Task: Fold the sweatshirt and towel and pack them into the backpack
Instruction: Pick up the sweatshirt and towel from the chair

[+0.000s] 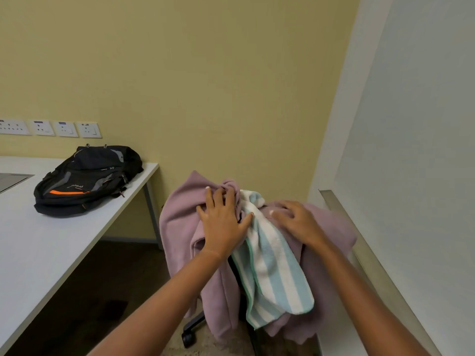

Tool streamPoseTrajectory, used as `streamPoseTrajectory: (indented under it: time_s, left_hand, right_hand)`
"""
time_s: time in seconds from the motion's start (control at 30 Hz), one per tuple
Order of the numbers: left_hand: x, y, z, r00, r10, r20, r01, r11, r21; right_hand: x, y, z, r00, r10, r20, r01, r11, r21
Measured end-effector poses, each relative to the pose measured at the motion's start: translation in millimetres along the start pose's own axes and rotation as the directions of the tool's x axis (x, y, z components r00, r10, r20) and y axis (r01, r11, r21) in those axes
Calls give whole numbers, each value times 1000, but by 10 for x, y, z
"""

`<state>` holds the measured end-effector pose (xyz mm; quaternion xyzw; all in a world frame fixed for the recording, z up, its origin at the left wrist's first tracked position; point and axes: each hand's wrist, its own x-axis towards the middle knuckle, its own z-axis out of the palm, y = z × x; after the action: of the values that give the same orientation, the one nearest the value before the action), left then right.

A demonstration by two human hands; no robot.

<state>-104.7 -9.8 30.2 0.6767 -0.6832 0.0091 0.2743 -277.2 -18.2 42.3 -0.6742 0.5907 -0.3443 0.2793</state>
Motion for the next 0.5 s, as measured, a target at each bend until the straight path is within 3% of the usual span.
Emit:
streamPoseTrajectory:
  time_s: [0.03,0.1,0.17,0.23,0.33,0.5]
  left_hand:
    - [-13,10,0,999,-27,31,26,1000,7]
    - [-23,44,-11,995,-75,64,75,997,1]
    - [-28,79,-38,989,-117,95,120,992,-31]
    - [-19,87,-45,984,-138,113,145,988,-56]
    - [-14,72,-48,980,-149,133,160,984,-75]
    - [-31,56,-30,979,-162,121,176,977,-117]
  right_hand:
    - [36,86,-91,997,27,-73,-38,987,-156]
    - [78,230,-248,967,195,-166,-252,848,-467]
    - [69,317,-336,904,387,-181,-423,748,-512]
    - [91,384,-341,885,440,-155,-462,782,-419]
    - [122,425,-286,905,354,-236,-424,798,-429]
    - [143,412,-461,948,129,-292,-295,703,-647]
